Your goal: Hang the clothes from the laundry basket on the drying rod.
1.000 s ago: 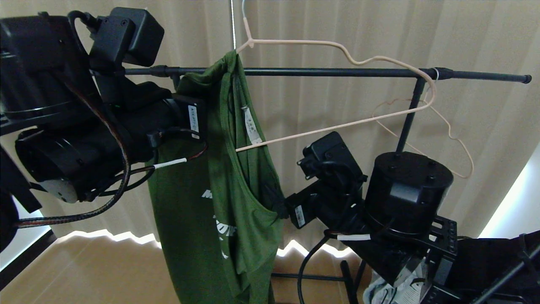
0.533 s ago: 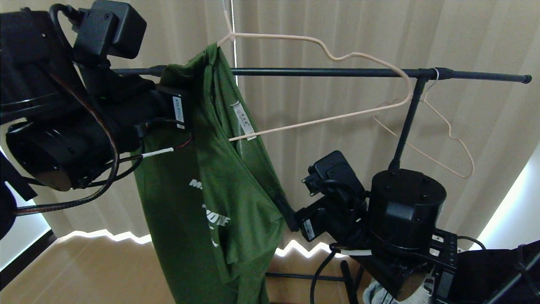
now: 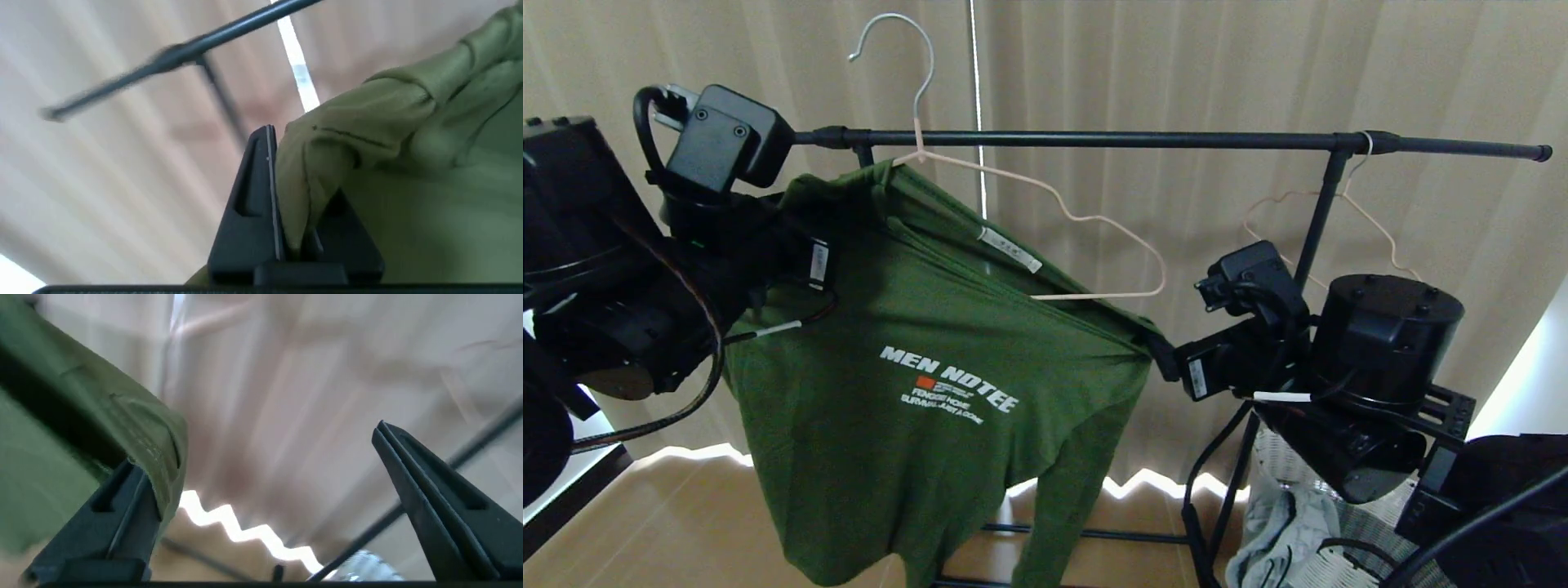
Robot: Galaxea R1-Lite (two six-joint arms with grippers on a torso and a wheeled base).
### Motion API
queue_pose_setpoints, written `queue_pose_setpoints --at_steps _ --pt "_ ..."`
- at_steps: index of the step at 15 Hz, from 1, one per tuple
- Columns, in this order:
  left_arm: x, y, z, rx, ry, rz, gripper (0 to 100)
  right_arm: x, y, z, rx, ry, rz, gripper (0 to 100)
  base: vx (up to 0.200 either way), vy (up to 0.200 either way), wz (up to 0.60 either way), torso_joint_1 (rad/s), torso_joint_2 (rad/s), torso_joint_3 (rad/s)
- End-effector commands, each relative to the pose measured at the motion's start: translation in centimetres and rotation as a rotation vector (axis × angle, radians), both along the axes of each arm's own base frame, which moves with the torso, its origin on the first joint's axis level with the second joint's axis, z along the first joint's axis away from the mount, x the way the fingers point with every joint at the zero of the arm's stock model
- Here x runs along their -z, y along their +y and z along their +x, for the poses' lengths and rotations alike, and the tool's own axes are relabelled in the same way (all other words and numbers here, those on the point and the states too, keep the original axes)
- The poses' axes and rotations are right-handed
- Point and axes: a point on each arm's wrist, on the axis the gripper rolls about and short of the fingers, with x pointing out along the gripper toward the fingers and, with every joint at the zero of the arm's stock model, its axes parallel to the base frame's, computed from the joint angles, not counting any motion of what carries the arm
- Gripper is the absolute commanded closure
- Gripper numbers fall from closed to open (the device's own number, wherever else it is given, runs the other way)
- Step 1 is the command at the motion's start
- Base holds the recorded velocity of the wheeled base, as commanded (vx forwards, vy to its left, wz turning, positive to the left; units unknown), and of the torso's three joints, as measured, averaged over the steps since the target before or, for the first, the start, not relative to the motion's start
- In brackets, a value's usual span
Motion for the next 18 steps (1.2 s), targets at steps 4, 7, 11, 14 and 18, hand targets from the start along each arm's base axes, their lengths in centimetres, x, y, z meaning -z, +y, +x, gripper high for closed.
queue_pose_setpoints --at_steps 4,7,11,14,18 --pt "2.8 0.5 0.2 -0.03 0.039 0.113 100 -2.0 -1.4 1.3 0.059 -0.061 0.034 0 0.0 0.0 0.0 0.0 0.0 0.0" --pt "3.7 0.5 0.3 -0.029 0.069 0.136 100 -3.1 -0.1 1.0 0.012 -0.093 0.058 0 0.0 0.0 0.0 0.0 0.0 0.0" --pt "4.4 0.1 0.9 -0.023 0.083 0.137 100 -4.9 1.7 -0.4 -0.142 -0.15 -0.009 0 0.0 0.0 0.0 0.0 0.0 0.0" --pt "3.8 -0.2 1.8 -0.036 0.019 0.102 100 -6.3 2.8 -2.7 -0.25 -0.121 -0.052 0 0.0 0.0 0.0 0.0 0.0 0.0" --pt "3.9 -0.4 2.7 -0.051 0.001 0.063 100 -6.6 4.4 -4.7 -0.337 -0.096 -0.069 0 0.0 0.0 0.0 0.0 0.0 0.0"
